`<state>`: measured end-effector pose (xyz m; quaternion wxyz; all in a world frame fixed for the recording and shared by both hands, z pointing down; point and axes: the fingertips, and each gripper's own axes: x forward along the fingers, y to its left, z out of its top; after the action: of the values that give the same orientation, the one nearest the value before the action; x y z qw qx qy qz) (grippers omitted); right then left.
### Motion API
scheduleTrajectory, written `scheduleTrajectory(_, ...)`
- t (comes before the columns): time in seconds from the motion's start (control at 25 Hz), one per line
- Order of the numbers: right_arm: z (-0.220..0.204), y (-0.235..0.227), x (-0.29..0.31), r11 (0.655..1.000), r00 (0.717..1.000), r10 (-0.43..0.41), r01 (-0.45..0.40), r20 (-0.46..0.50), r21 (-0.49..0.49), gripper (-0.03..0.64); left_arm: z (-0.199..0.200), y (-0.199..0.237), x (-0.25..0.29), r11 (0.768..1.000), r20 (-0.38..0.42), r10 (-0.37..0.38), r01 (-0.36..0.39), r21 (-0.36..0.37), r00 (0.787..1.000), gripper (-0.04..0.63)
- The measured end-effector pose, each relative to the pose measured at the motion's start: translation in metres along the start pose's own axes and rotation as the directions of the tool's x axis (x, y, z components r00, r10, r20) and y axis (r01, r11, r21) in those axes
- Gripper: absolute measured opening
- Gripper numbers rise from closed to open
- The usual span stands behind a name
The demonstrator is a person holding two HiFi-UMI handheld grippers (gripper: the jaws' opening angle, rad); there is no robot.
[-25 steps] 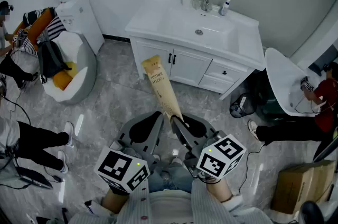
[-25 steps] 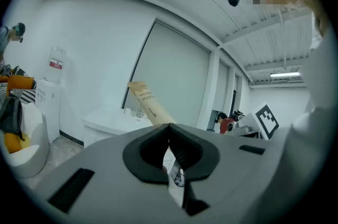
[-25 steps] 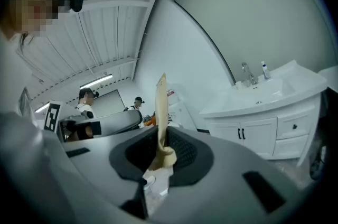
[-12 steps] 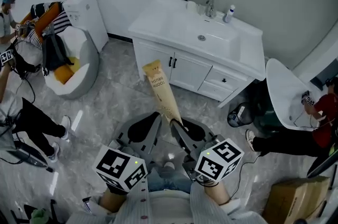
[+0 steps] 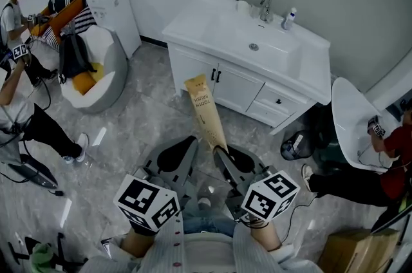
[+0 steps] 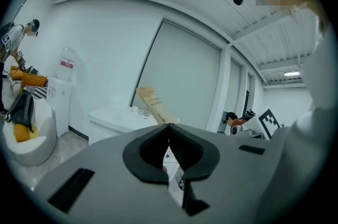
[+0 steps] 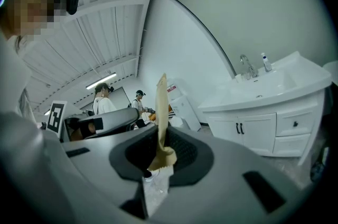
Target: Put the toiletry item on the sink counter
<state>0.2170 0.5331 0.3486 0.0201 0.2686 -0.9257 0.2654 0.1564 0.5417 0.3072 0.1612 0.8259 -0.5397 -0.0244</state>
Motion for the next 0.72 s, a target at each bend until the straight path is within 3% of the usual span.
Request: scheduleTrajectory(0.72,0.072,-0.090,0.152,0.998,0.998,-0.054,0.055,-0.027,0.038,0.057,0.060,0.144,0.128,1.000,-0.034,-0.026,0.026,-0.006,0.999,0.017)
